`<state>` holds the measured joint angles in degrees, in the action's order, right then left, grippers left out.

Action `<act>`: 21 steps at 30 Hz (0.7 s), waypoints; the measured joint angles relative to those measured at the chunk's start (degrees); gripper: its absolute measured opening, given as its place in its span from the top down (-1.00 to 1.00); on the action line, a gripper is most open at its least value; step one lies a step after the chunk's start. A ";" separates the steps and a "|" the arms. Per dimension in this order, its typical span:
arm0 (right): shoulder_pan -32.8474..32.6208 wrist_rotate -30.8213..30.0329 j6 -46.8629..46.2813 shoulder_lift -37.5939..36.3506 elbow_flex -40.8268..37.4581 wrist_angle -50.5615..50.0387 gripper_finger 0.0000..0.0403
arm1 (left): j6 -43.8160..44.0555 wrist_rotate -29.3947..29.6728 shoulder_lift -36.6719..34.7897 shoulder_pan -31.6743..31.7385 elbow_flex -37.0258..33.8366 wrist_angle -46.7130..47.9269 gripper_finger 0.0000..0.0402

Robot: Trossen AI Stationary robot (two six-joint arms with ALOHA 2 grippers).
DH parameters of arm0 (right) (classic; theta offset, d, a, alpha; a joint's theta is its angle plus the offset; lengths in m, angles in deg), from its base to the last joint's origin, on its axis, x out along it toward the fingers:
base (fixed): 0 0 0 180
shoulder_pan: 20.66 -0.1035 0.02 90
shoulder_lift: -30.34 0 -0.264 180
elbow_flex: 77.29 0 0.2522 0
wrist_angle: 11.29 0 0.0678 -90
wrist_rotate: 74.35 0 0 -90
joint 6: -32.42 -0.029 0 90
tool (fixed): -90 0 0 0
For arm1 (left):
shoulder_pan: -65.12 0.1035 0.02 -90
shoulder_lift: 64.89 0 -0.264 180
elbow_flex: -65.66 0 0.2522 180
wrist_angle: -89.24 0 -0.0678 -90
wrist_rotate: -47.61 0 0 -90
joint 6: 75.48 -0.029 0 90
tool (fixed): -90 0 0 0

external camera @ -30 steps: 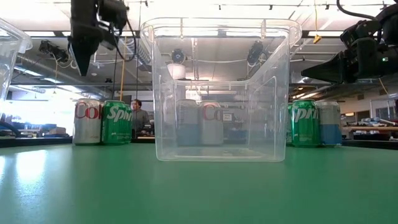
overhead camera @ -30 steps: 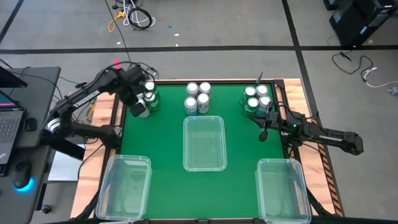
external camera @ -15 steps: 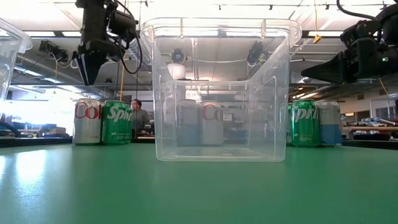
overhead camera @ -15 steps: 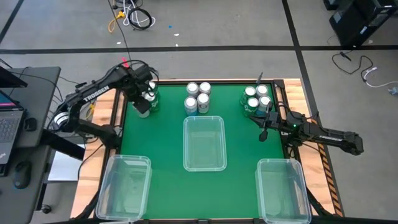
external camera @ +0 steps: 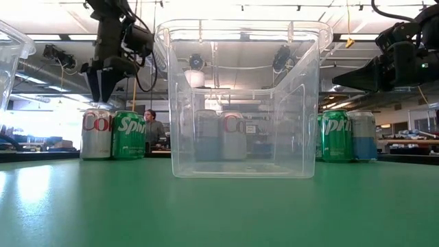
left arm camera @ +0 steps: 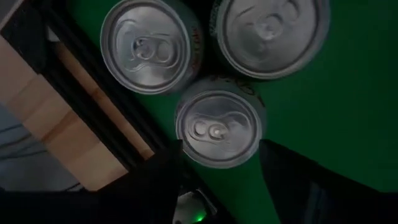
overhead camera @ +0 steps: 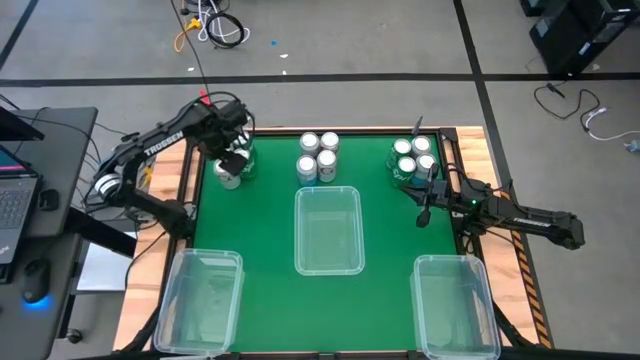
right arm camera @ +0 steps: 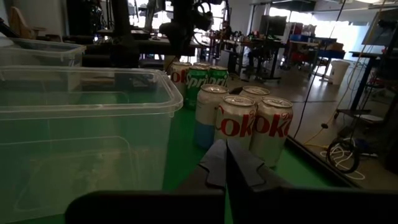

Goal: Sort soda cans
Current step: Put the silver soda can into the bottom left transparent bin

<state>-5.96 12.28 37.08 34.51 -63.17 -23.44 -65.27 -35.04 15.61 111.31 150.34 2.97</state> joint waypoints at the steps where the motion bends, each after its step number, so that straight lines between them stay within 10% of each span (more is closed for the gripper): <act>1: 0.00 0.02 0.00 0.00 0.00 0.02 1.00 | 0.52 -0.95 0.56 0.33 0.00 -0.20 -0.09; 21: 0.01 0.01 0.00 0.01 0.01 0.00 1.00 | 4.92 -3.70 4.59 -1.75 1.35 2.99 -0.35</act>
<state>-5.95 12.28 37.08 34.51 -63.16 -23.44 -60.35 -38.74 20.21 109.56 151.69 5.97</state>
